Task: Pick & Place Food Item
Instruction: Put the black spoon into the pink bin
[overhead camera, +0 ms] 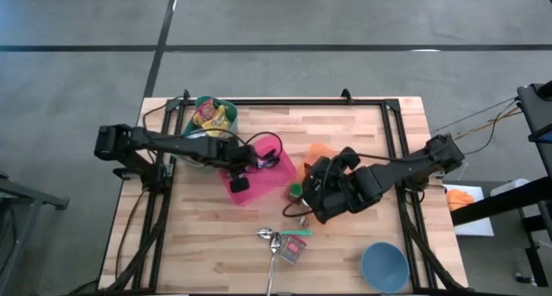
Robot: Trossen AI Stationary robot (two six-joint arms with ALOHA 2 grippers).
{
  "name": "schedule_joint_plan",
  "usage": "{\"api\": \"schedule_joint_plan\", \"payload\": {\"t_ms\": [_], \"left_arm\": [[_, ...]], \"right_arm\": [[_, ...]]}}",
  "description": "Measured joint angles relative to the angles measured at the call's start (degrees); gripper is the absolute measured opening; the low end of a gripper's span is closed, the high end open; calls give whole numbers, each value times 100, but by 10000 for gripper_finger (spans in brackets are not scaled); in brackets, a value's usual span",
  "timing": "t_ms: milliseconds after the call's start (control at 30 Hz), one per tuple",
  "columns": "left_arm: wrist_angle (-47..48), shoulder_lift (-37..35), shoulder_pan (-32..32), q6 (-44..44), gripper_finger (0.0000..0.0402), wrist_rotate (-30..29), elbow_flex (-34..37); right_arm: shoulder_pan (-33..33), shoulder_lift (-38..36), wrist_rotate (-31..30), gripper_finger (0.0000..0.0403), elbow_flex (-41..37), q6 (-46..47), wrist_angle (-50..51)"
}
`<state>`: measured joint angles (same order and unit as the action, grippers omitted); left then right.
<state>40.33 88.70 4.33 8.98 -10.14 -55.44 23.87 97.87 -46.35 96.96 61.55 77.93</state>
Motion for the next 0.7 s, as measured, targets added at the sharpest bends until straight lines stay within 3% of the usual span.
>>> {"api": "schedule_joint_plan", "payload": {"t_ms": [200,500,700], "left_arm": [[22,150,75,-147,0,434,0],[84,173,151,-208,0,1120,7],[65,454,161,-254,0,1170,34]], "right_arm": [[14,1,742,229,-479,245,-11],[27,2,789,228,-873,621,-42],[27,2,782,228,-946,647,-93]]}}
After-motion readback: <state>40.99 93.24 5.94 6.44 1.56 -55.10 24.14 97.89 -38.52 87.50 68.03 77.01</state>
